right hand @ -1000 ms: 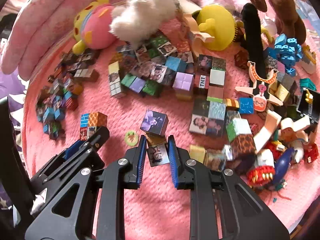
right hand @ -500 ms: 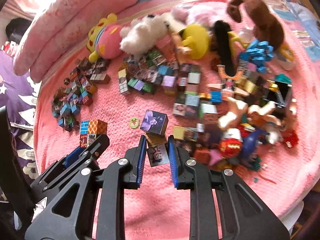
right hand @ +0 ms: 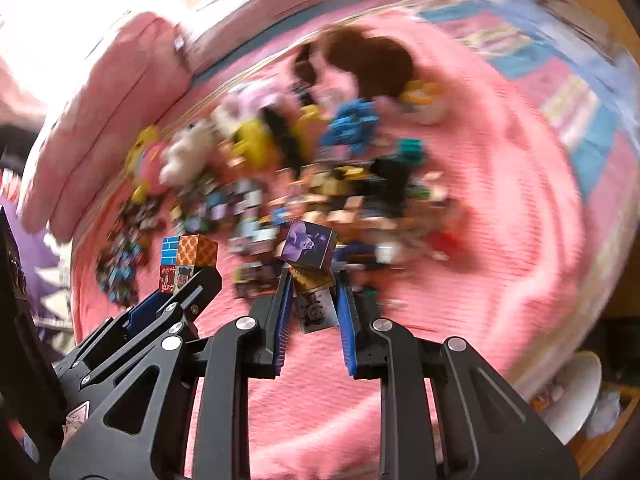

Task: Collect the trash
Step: 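Carry both tools over the white bin and open the right tool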

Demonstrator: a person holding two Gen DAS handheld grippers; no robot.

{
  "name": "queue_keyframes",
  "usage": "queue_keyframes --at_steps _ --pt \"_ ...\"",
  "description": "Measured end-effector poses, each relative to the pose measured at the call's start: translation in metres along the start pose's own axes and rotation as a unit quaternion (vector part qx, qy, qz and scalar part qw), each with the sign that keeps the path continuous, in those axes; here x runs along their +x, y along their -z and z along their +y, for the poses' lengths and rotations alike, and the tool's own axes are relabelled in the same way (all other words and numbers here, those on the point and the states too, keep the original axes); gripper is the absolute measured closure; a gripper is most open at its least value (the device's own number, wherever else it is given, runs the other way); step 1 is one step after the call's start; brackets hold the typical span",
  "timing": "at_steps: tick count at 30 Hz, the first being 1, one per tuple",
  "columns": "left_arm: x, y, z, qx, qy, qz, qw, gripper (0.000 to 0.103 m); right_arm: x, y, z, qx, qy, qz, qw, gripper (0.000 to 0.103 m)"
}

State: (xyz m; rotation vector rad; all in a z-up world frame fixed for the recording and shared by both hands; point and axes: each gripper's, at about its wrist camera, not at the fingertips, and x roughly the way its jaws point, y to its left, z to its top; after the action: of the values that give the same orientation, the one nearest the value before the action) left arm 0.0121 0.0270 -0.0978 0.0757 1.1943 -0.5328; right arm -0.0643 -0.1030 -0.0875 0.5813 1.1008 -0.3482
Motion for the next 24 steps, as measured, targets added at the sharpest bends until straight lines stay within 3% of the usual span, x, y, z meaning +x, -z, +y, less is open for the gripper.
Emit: queue_keyframes --at_steps 5,10,16,24 --pt "0.005 0.012 -0.071 0.067 0.035 0.012 0.997 0.062 -0.034 0.009 -0.07 0.068 0.03 -0.026 0.997 0.083" --pt "0.011 0.035 -0.148 0.144 0.071 0.031 0.9865 0.062 -0.069 0.034 -0.148 0.148 0.067 -0.048 0.986 0.083" --pt "0.017 0.077 -0.238 0.236 0.11 0.058 0.9639 0.062 -0.105 0.072 -0.228 0.232 0.106 -0.064 0.965 0.083" --pt "0.025 0.151 -0.342 0.337 0.149 0.102 0.9239 0.062 -0.149 0.143 -0.324 0.338 0.153 -0.071 0.926 0.083"
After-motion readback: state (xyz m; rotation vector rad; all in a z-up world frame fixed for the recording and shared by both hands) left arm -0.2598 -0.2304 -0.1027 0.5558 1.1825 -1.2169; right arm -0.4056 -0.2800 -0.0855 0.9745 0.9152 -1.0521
